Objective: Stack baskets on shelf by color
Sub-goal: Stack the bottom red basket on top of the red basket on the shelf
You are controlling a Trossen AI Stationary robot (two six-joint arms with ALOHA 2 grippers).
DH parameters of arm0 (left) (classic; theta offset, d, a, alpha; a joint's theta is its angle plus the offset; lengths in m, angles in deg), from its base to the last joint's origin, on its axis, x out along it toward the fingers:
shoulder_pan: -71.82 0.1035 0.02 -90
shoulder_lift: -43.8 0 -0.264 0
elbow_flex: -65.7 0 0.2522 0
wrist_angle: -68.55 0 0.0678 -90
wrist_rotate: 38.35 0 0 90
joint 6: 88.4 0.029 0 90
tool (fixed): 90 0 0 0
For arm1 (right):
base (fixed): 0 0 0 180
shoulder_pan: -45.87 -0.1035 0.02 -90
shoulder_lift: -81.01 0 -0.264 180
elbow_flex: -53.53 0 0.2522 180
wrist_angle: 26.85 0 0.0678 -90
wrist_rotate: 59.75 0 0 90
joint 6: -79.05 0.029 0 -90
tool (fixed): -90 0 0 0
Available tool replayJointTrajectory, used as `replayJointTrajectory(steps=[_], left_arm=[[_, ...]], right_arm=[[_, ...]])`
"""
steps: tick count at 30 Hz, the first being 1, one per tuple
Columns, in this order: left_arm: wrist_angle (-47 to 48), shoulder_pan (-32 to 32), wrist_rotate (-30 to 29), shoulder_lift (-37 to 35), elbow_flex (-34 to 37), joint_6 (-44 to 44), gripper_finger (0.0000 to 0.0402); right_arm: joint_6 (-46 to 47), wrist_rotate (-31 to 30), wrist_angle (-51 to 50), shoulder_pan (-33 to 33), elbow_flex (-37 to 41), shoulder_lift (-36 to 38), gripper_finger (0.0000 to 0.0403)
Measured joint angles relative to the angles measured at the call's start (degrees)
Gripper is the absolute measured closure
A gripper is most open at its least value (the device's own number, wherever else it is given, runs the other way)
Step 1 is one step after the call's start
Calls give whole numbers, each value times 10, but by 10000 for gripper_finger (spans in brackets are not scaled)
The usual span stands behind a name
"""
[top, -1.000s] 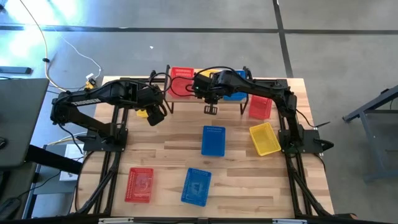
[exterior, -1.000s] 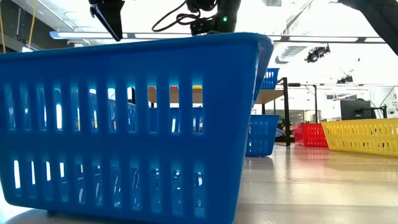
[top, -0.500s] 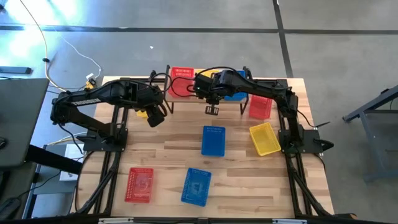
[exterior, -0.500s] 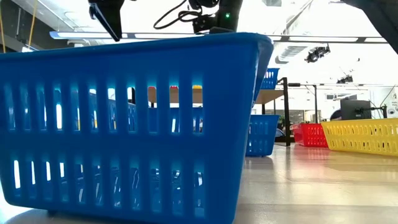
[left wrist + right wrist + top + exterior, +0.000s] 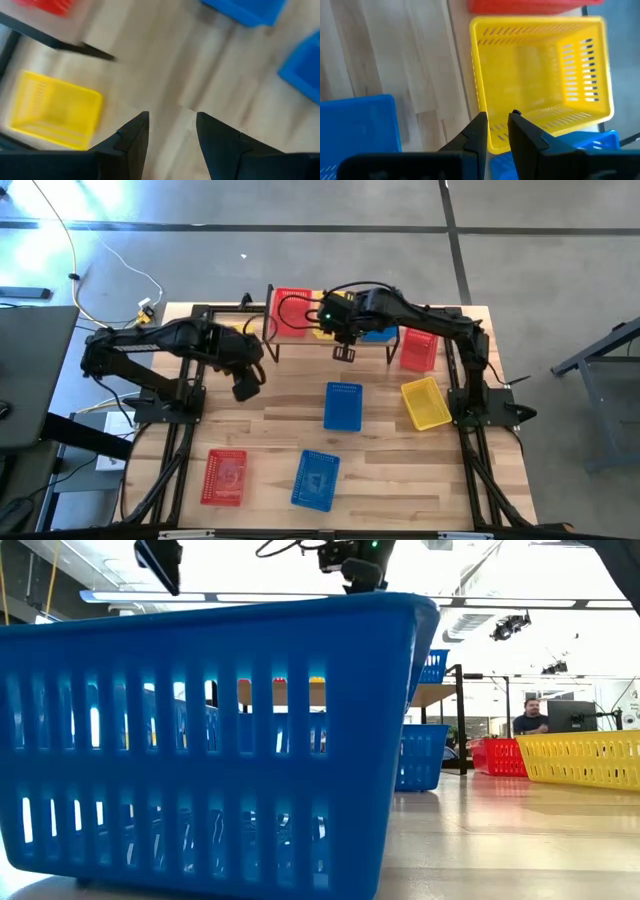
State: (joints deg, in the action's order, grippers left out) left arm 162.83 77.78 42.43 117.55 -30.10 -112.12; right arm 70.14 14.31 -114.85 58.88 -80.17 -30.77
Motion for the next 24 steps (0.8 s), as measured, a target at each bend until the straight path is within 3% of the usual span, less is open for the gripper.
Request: replayJointTrajectory(steps=[5,14,24], left_arm=[[18,-66,31,0,0,-46,245],[39,-240,51,0,0,-156,245],[2,-434,72,9,-1,-317,245]], right_arm=[[-1,1,2,-3,0,15,338],[17,-1,-1,-3,0,48,338],[162,35,3,-9,0,76,338]])
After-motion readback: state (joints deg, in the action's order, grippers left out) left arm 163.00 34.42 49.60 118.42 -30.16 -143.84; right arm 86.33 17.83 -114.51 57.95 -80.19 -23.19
